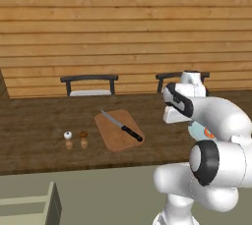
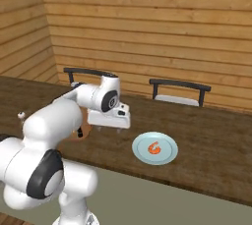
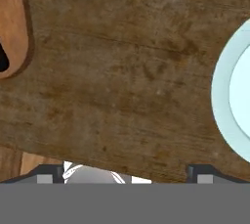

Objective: Pick up the knife from the drawer and place it on the cutting board. Then place the meat from the plate to the cutting board.

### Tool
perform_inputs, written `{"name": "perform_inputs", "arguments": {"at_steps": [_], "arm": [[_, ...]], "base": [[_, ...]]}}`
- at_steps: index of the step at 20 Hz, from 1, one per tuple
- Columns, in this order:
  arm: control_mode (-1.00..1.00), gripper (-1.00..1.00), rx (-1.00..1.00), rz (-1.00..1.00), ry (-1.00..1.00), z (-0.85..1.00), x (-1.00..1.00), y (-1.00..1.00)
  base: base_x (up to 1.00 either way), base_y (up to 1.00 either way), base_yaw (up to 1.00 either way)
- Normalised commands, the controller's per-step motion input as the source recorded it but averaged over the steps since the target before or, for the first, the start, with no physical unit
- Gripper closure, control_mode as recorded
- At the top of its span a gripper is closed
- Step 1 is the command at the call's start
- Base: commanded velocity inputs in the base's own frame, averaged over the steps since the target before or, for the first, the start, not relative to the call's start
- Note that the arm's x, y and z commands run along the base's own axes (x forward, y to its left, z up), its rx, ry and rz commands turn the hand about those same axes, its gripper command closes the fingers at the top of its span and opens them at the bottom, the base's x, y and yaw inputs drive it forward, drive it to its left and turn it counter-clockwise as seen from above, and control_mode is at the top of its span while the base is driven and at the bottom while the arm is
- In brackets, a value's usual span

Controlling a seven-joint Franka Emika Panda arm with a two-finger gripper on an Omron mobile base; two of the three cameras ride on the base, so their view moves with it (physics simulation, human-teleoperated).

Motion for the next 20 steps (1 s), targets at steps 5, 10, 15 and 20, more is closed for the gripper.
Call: {"name": "perform_inputs", "arguments": {"at_steps": [5,10,15,20], "arm": [[-1.00,-1.00,0.01,-0.36,0.00,0.00,-0.36,-1.00],[-1.00,-1.00,0.03,-0.33,0.00,-0.03,-0.19,-0.97],[-1.00,-1.00,0.00,-0.22,0.01,-0.24,0.04,-0.61],[-1.00,-1.00,0.00,-0.10,0.00,-0.18,0.12,-0.27]], "base": [[0.00,0.00,0.00],[0.00,0.00,0.00],[0.00,0.00,0.00],[0.00,0.00,0.00]]}}
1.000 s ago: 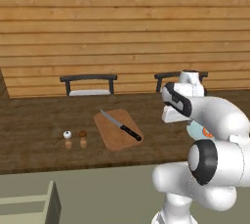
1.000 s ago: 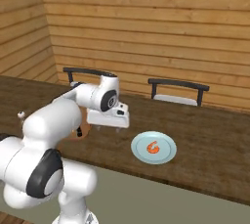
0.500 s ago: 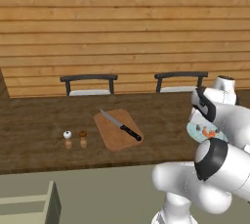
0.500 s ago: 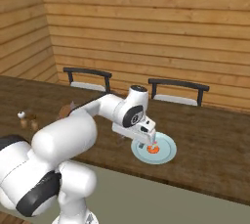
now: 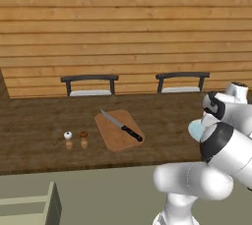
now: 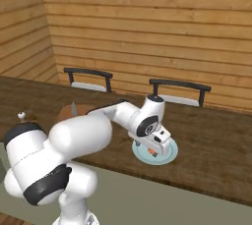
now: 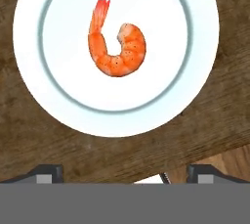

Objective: Pick up the knife from the drawer and place it on the cutting board. Then place the meat from the plate to the cutting board.

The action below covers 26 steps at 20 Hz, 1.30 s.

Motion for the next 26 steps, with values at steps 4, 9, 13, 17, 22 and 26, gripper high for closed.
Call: {"name": "perform_inputs", "arguments": {"at_steps": [4,9,13,17,22,26], "arm": [[-1.00,-1.00,0.00,-0.05,0.00,-0.21,0.29,-0.10],[-1.00,-1.00,0.00,-0.02,0.00,-0.22,0.39,-0.01],[-1.00,-1.00,0.00,-0.01,0.00,-0.22,0.33,-0.04],[-1.00,-1.00,0.00,-0.02,0.00,-0.27,0.17,-0.16],[-1.00,-1.00,0.00,-0.03,0.00,-0.27,0.17,-0.16],[-1.00,-1.00,0.00,-0.02,0.00,-0.16,0.28,-0.20]], "base": [[0.00,0.00,0.00],[0.00,0.00,0.00],[0.00,0.00,0.00],[0.00,0.00,0.00],[0.00,0.00,0.00],[0.00,0.00,0.00]]}}
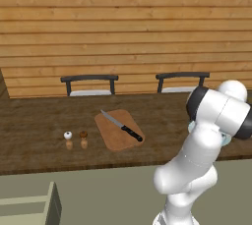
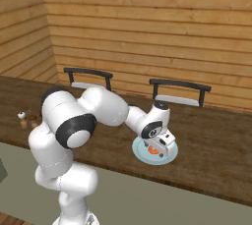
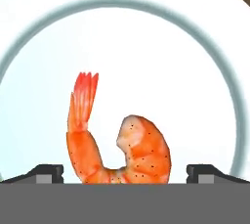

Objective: Pick up the knife from the drawer and place it on the cutting board. Then place the meat from the plate to the cutting board.

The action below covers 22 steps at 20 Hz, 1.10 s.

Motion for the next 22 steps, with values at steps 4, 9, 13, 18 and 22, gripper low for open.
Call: {"name": "perform_inputs", "arguments": {"at_steps": [4,9,13,18,22], "arm": [[-1.00,-1.00,0.00,-0.02,0.00,-0.14,0.27,-0.18],[-1.00,-1.00,0.00,-0.01,0.00,-0.20,0.05,0.03],[-1.00,-1.00,0.00,0.00,0.00,-0.22,0.00,0.24],[-1.00,1.00,0.00,-0.02,0.00,-0.20,0.00,0.36],[-1.00,1.00,0.00,-0.02,0.00,-0.01,0.00,0.32]], "base": [[0.00,0.00,0.00],[0.00,0.00,0.00],[0.00,0.00,0.00],[0.00,0.00,0.00],[0.00,0.00,0.00]]}}
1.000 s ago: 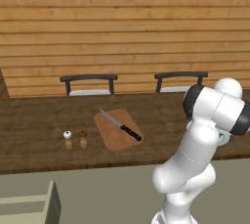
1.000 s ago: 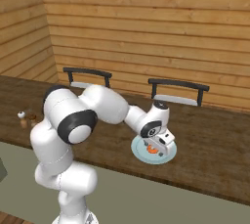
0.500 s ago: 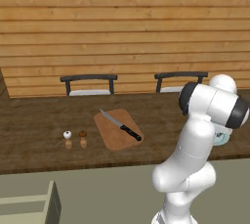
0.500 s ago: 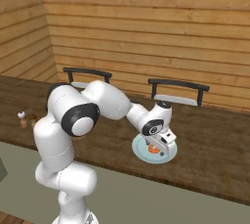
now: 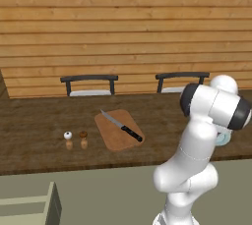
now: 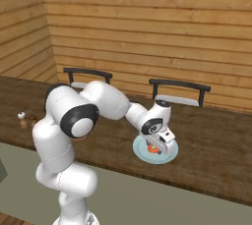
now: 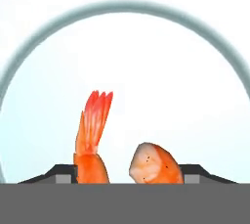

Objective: Pick up the knife from the drawer and place it on the cutting board. Then place the meat from the plate to the cutting board.

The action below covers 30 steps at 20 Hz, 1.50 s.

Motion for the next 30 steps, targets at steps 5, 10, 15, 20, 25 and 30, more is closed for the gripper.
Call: {"name": "perform_inputs", "arguments": {"at_steps": [5,10,15,20,25,30], "arm": [[-1.00,1.00,0.00,-0.01,0.00,0.05,0.00,0.36],[-1.00,1.00,0.00,-0.02,0.00,0.92,-0.13,0.32],[-1.00,1.00,0.00,0.00,-0.01,0.84,-0.03,0.72],[-1.00,1.00,0.00,0.00,0.00,0.52,0.00,0.98],[-1.00,1.00,0.00,0.00,-0.02,0.39,0.00,1.00],[-1.00,1.00,0.00,0.00,-0.01,0.22,0.05,1.00]], "base": [[0.00,0.00,0.00],[0.00,0.00,0.00],[0.00,0.00,0.00],[0.00,0.00,0.00],[0.00,0.00,0.00],[0.00,0.00,0.00]]}}
